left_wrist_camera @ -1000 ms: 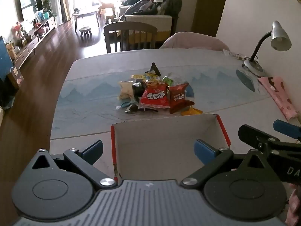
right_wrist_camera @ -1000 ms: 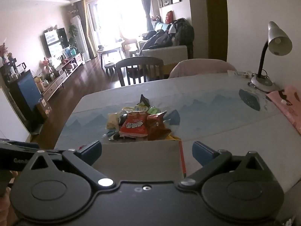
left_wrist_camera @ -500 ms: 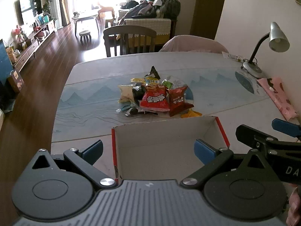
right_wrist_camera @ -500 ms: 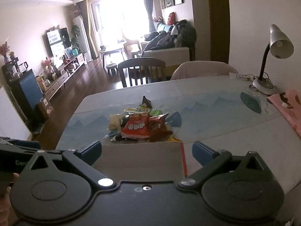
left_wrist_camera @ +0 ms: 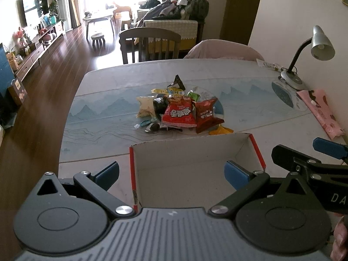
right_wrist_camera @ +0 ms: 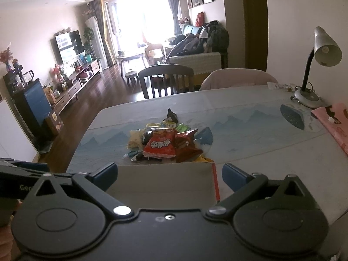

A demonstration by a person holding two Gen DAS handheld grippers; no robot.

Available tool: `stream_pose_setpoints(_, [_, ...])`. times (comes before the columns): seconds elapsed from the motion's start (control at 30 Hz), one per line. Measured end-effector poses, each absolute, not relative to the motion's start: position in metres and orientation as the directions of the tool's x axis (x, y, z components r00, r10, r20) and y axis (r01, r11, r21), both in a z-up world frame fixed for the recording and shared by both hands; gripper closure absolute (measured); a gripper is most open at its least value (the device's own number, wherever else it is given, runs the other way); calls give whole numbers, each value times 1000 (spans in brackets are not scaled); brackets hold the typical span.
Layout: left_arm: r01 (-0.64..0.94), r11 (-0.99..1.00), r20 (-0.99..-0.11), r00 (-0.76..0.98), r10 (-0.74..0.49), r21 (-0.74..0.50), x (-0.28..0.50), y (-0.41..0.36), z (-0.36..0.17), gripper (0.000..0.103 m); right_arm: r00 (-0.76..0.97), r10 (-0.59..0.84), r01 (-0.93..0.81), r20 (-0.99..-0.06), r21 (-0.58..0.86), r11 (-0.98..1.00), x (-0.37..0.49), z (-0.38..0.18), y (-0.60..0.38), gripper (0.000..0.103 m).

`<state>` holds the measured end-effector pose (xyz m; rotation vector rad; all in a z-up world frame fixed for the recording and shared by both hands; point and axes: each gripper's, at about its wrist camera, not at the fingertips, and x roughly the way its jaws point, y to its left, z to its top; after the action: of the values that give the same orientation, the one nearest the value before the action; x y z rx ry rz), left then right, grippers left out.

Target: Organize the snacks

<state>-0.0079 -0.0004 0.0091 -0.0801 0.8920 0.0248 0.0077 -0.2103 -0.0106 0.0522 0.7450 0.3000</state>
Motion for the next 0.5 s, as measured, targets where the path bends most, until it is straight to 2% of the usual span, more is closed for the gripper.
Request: stream_pose_setpoints(0.5, [-54,997,-784,621,-17,-64,-6,3,6,0,689,281,-244,-668,152,958,6,-18,-204,0])
